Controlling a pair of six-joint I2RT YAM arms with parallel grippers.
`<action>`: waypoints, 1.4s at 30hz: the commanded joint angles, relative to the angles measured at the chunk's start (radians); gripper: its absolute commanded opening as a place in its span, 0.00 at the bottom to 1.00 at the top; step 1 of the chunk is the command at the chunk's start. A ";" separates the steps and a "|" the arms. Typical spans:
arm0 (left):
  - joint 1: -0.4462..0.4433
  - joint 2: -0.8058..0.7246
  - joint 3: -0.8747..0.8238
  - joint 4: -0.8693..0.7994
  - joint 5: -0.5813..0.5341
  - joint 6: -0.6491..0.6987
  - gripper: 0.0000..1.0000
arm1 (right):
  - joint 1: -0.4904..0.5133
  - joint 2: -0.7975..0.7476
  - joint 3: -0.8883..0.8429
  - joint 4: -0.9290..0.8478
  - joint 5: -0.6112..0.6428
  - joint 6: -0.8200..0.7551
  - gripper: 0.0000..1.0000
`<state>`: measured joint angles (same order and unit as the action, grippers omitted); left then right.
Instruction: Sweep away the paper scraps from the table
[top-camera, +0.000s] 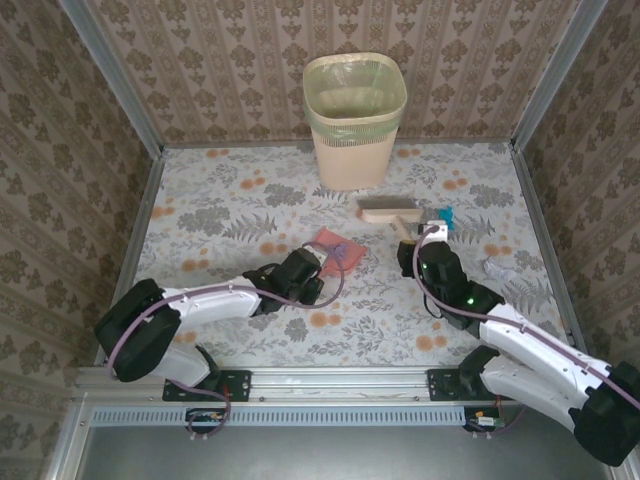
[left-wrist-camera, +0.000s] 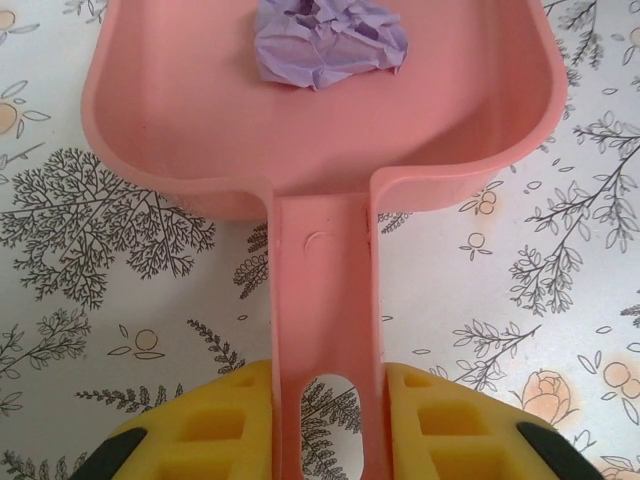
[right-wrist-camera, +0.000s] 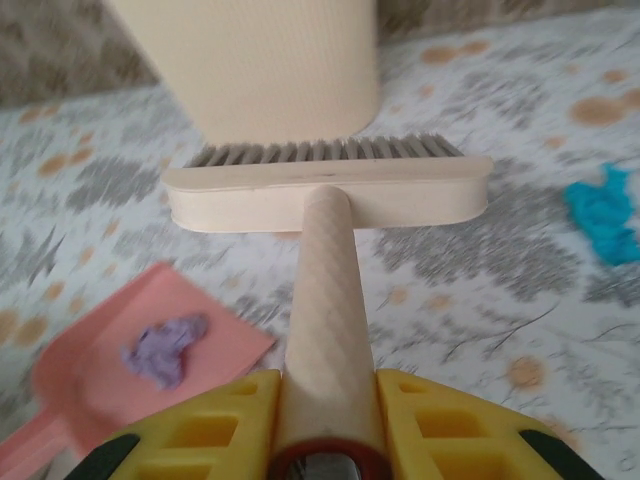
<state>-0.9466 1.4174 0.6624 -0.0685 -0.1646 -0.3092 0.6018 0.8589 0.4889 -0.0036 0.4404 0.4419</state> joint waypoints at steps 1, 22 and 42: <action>-0.009 -0.049 -0.031 0.046 -0.017 0.033 0.00 | -0.007 -0.076 -0.074 0.197 0.217 0.003 0.00; -0.067 -0.195 0.335 -0.359 -0.085 -0.054 0.00 | -0.017 -0.100 -0.144 0.148 0.468 0.157 0.00; 0.106 0.220 1.381 -0.779 0.235 -0.117 0.00 | -0.033 -0.006 -0.098 0.156 0.322 0.110 0.00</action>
<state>-0.8761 1.5940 1.9469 -0.7719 -0.0692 -0.3908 0.5758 0.8463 0.3508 0.1238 0.7921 0.5793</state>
